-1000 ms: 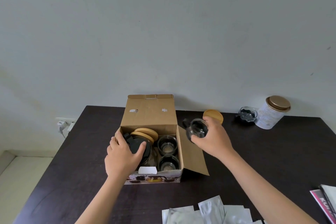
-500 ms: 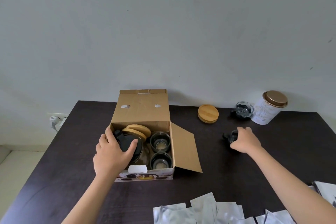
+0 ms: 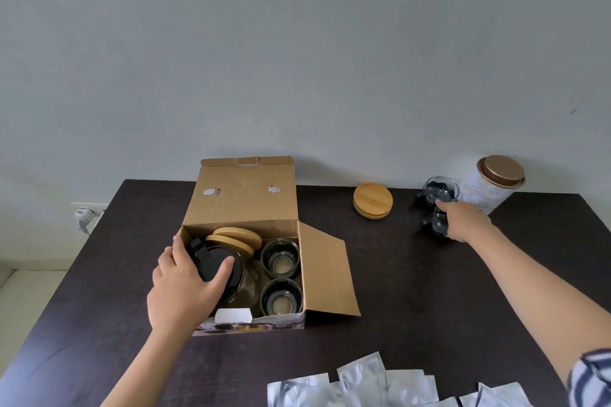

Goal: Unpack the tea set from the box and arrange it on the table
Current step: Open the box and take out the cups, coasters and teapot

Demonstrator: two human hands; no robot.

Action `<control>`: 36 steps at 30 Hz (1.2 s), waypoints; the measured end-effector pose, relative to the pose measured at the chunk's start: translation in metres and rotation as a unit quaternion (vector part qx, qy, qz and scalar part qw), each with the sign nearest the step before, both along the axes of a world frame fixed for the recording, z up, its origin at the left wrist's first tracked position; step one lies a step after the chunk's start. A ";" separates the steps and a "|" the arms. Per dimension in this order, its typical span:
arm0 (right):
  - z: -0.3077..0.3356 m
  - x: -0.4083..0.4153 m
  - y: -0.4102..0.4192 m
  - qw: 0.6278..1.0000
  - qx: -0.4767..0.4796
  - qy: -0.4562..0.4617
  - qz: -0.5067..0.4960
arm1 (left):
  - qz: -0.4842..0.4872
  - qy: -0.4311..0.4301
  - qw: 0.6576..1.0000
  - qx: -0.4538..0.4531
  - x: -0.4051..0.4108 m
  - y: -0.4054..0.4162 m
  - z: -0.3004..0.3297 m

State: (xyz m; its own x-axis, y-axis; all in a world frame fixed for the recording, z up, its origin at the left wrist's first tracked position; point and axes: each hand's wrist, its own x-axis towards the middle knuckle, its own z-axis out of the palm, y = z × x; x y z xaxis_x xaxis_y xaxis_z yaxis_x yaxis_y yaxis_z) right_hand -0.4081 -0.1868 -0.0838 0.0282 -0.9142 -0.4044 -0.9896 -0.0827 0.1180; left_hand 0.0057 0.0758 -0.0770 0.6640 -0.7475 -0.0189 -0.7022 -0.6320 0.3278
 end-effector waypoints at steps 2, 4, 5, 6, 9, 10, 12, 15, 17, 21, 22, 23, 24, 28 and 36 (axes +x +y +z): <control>0.003 -0.001 -0.004 1.000 0.006 0.013 0.014 | 0.000 -0.001 1.000 0.000 0.000 0.000 0.000; 0.005 -0.002 -0.005 0.999 0.014 0.016 0.026 | 0.001 0.000 1.000 -0.001 0.001 0.000 -0.001; 0.005 -0.004 -0.006 0.999 0.016 0.018 0.031 | 0.002 0.000 1.000 -0.002 0.001 -0.001 -0.001; 0.004 -0.005 -0.007 0.999 0.016 0.020 0.038 | 0.002 0.001 1.000 -0.003 0.001 -0.001 -0.001; 0.003 -0.012 -0.005 0.998 0.007 0.013 0.055 | 0.001 0.000 1.000 -0.005 0.000 -0.001 -0.001; 0.003 -0.014 -0.004 0.998 0.005 0.009 0.059 | 0.000 0.000 1.000 -0.005 0.000 -0.001 -0.001; 0.006 -0.012 0.003 0.998 0.006 0.012 0.066 | 0.000 0.000 1.000 -0.007 0.000 0.000 -0.001; 0.017 0.010 0.023 0.997 0.005 -0.014 0.082 | 0.000 0.000 1.000 -0.008 0.001 0.001 -0.001; 0.026 0.034 0.040 0.992 0.002 -0.096 0.083 | -0.003 0.000 1.000 -0.010 0.001 0.001 -0.001; 0.051 0.092 0.083 0.959 -0.012 -0.261 0.106 | -0.007 0.002 1.000 -0.019 0.001 0.001 0.001; 0.058 0.107 0.095 0.949 -0.012 -0.296 0.110 | -0.006 0.004 1.000 -0.020 0.000 0.001 0.001; 0.065 0.123 0.106 0.938 -0.010 -0.328 0.115 | -0.006 0.006 1.000 -0.022 0.000 0.001 0.001; 0.071 0.138 0.116 0.926 -0.007 -0.356 0.124 | -0.005 0.007 1.000 -0.023 0.000 0.002 0.002; 0.083 0.198 0.145 0.887 0.011 -0.432 0.162 | -0.006 0.008 1.000 -0.023 0.000 0.003 0.002; 0.065 0.277 0.161 0.957 0.076 -0.213 0.182 | -0.003 0.015 0.999 -0.030 0.000 0.004 0.004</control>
